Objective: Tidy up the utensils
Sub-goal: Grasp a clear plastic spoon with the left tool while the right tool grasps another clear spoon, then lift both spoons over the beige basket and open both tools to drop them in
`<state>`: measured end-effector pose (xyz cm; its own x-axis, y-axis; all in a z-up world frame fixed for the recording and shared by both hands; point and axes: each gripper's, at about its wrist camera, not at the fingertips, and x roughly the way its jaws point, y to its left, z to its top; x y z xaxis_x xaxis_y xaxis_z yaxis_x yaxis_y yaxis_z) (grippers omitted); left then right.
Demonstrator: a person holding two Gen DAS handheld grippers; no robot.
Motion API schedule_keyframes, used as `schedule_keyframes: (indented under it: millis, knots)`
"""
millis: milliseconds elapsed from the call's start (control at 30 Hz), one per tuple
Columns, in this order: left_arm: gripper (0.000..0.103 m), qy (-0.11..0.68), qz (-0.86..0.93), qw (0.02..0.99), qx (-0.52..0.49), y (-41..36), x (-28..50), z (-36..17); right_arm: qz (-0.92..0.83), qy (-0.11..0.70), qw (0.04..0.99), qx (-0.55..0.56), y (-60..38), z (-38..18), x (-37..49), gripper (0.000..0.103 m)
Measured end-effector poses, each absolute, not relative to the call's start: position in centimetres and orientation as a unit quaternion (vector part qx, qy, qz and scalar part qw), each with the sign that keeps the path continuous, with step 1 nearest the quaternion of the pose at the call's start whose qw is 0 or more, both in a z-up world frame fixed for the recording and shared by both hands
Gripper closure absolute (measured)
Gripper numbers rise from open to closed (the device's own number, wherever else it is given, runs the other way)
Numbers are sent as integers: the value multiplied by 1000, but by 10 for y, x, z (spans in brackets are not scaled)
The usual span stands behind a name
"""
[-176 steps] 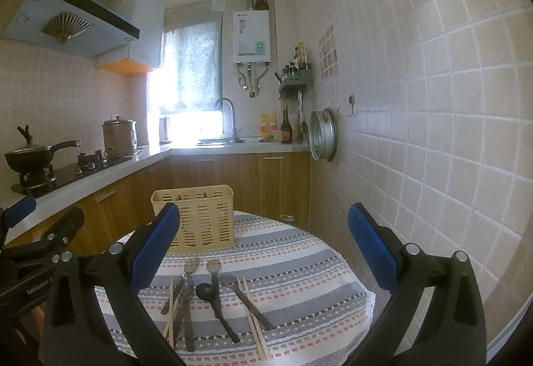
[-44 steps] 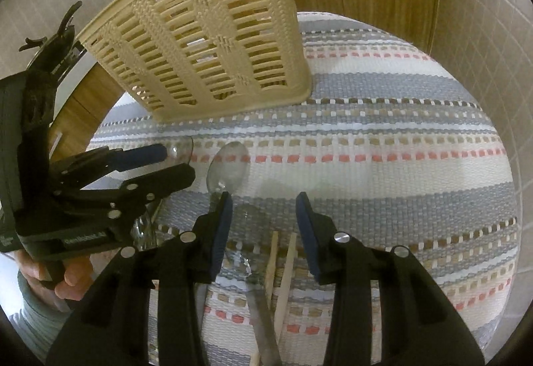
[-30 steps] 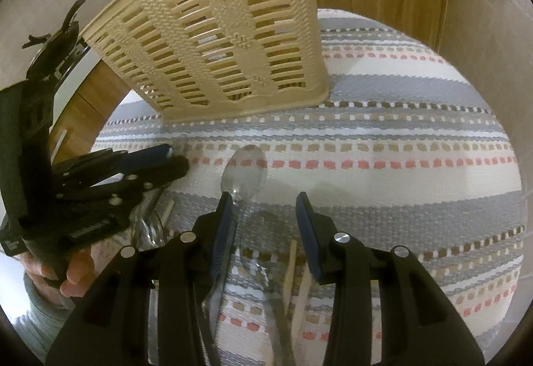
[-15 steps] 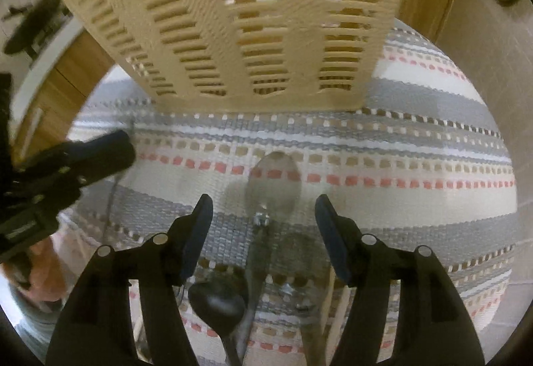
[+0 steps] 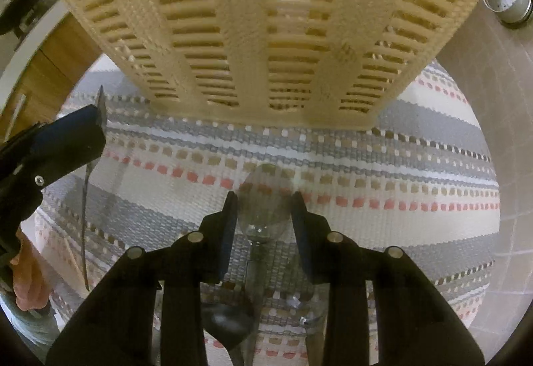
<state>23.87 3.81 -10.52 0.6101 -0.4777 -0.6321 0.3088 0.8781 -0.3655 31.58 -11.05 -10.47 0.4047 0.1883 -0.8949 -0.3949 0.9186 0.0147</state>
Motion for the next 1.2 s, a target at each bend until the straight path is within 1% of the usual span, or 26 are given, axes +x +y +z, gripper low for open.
schedule_keyframes:
  millis: [267, 333, 567, 667, 733, 900, 1033, 1200]
  knots:
    - [72, 329, -218, 912, -114, 44, 215, -75, 185, 410, 886, -115, -118, -49, 269, 73]
    - [72, 314, -215, 918, -112, 43, 209, -66, 181, 381, 899, -119, -128, -37, 245, 73]
    - [72, 249, -200, 943, -90, 35, 186, -25, 193, 287, 935, -76, -161, 9, 214, 73]
    - [72, 200, -193, 957, -82, 32, 180, 0, 197, 235, 950, -53, -177, 29, 216, 73]
    - [72, 174, -192, 963, -80, 31, 180, 15, 182, 186, 964, -45, -183, 50, 214, 73]
    - [72, 110, -175, 976, -60, 23, 195, 49, 153, 98, 983, -20, -193, 80, 229, 73]
    - [72, 83, -174, 979, -58, 19, 218, 65, 123, 45, 991, 0, -202, 94, 252, 73]
    - [72, 38, -158, 986, -48, 10, 243, 71, 113, 11, 993, 22, -210, 97, 288, 73]
